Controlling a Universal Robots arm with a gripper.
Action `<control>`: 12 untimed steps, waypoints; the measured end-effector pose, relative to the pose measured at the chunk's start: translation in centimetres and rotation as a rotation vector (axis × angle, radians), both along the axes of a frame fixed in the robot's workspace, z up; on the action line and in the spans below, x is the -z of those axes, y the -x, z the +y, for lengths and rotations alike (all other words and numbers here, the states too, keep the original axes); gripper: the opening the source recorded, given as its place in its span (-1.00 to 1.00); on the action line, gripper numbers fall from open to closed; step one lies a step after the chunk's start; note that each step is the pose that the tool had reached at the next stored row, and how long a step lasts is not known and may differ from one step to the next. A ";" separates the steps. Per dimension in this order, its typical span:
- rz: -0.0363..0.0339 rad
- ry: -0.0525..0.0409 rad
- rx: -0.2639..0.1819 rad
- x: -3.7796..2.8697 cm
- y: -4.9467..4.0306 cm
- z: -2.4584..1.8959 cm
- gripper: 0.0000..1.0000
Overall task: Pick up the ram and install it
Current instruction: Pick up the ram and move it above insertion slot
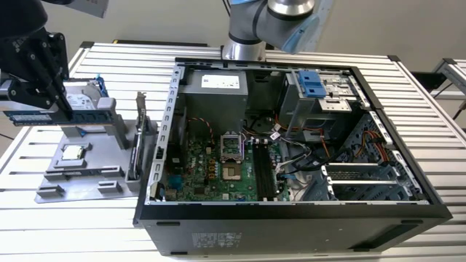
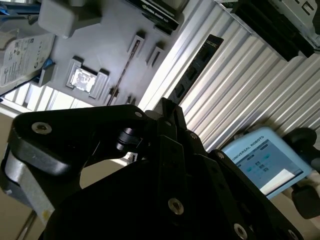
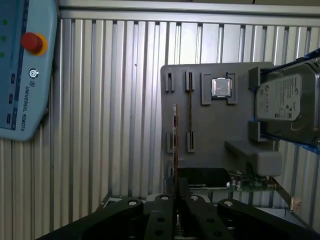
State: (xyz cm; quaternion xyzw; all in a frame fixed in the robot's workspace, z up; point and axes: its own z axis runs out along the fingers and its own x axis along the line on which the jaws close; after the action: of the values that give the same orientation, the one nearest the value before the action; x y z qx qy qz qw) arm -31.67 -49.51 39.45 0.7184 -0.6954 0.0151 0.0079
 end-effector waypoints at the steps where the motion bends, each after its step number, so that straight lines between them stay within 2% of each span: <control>1: 0.0000 0.0000 0.000 0.00 -0.04 0.00 -1.00; 12: 0.0000 0.0001 0.000 0.00 -0.49 0.00 -1.00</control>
State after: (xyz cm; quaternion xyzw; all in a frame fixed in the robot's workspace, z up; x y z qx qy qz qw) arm -31.17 -49.51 39.45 0.7184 -0.6955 0.0151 0.0079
